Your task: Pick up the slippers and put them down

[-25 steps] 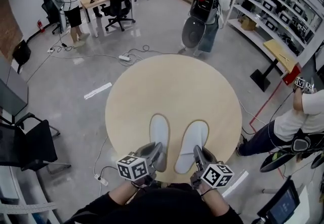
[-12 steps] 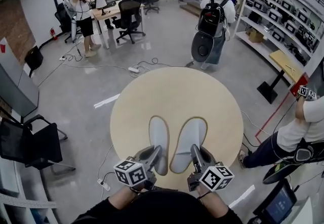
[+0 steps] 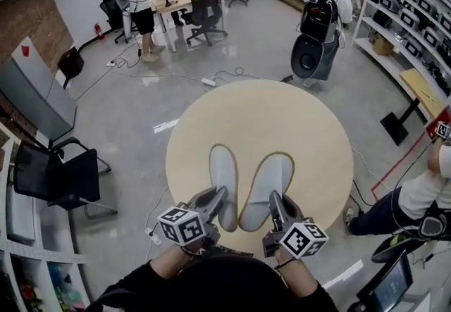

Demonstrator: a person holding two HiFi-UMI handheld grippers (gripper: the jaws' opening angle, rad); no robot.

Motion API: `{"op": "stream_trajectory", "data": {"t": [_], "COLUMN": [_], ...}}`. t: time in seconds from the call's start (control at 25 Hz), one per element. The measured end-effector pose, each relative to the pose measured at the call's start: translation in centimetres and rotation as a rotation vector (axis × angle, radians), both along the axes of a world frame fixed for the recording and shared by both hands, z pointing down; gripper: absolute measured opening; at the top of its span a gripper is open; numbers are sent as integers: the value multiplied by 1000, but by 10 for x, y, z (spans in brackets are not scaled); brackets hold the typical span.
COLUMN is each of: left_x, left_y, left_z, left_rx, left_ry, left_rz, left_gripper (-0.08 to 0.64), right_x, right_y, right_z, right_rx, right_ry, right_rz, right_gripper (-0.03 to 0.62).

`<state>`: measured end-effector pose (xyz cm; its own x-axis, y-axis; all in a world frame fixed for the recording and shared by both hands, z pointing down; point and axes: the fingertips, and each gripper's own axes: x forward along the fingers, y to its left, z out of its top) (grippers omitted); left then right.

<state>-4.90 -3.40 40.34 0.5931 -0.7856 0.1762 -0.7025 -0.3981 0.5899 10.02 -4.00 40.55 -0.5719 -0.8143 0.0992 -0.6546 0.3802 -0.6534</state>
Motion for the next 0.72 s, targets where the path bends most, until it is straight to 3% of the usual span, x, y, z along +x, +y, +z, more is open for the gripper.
{"op": "stream_trajectory", "data": {"t": [0.44, 0.72], "left_x": [-27, -78], "left_y": [-26, -43], "left_z": [0, -8], "left_rx": [33, 64], "left_ry": [-119, -139], "left_rz": [-91, -176], "left_gripper": [32, 32], "right_x": [-19, -47], "right_y": [-29, -41], "right_z": [-5, 8], "right_rx": [49, 28], "right_ry": [24, 48], "right_rz": [-53, -94], "right_gripper": [29, 29]}}
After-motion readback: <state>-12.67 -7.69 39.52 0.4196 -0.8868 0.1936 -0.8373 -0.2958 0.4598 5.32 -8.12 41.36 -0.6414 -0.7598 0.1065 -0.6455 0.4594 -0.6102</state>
